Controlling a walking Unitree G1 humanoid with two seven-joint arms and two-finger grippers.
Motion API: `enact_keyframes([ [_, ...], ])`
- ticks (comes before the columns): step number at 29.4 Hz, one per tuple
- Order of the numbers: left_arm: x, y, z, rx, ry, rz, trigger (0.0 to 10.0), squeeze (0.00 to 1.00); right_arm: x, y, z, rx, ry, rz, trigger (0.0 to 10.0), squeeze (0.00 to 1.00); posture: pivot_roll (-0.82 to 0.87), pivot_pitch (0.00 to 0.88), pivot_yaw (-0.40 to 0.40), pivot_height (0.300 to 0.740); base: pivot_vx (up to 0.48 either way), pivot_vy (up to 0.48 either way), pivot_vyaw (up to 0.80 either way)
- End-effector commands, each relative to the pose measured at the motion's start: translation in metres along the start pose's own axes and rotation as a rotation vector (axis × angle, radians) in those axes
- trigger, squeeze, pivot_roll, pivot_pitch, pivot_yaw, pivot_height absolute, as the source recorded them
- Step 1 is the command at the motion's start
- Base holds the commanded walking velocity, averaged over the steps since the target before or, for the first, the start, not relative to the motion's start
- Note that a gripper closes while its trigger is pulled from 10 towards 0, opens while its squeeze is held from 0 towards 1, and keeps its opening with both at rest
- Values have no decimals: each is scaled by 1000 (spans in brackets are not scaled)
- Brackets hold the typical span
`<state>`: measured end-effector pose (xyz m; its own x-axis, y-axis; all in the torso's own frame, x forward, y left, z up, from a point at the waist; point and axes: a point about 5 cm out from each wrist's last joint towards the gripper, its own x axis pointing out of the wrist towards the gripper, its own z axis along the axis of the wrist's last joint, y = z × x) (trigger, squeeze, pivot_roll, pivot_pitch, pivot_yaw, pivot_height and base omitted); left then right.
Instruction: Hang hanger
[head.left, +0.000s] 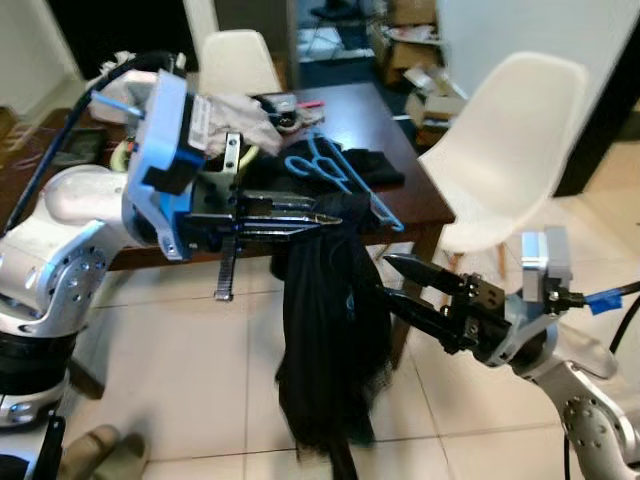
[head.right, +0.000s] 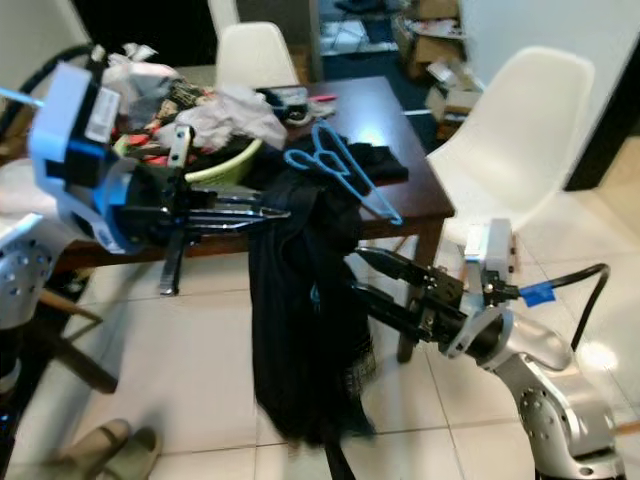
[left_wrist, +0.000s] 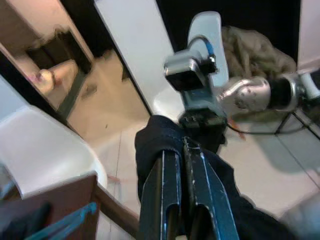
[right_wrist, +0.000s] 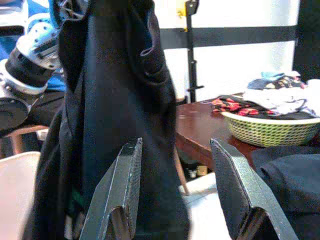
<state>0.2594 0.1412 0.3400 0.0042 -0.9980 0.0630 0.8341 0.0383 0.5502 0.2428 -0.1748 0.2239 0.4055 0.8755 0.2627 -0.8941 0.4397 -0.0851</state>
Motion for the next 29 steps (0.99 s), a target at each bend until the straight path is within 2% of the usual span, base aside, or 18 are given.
enact_keyframes([
  [1,-13,6,12,37,-32,-3,10000,0,-3,4,5,4,-25,29,10000,0,30,128,63,740,0,0,0],
  [4,-23,11,19,41,-58,-4,10000,0,1,4,8,8,-47,17,10000,0,25,126,62,740,0,0,0],
  [9,-27,18,21,55,-62,16,10000,0,7,9,2,23,-24,45,10000,0,22,123,65,740,0,0,-625],
  [15,-14,15,18,57,-105,-22,10000,0,14,17,-3,63,-40,85,10000,0,19,119,66,740,0,0,-776],
  [16,-5,6,17,40,-136,-86,10000,0,15,18,-1,70,-63,96,10000,0,14,116,63,740,0,0,-775],
  [18,-2,3,17,36,-144,-111,10000,0,16,18,0,73,-76,99,10000,0,14,116,63,740,0,0,-775],
  [24,1,-2,17,33,-149,-165,10000,0,20,20,6,107,-151,109,10000,0,13,114,63,740,0,0,-129],
  [26,-1,1,17,48,-131,-163,10000,0,22,24,13,131,-224,136,10000,0,17,111,64,740,0,0,0],
  [29,-4,6,17,77,-93,-136,10000,0,23,27,17,133,-260,159,10000,0,18,110,64,740,0,0,0],
])
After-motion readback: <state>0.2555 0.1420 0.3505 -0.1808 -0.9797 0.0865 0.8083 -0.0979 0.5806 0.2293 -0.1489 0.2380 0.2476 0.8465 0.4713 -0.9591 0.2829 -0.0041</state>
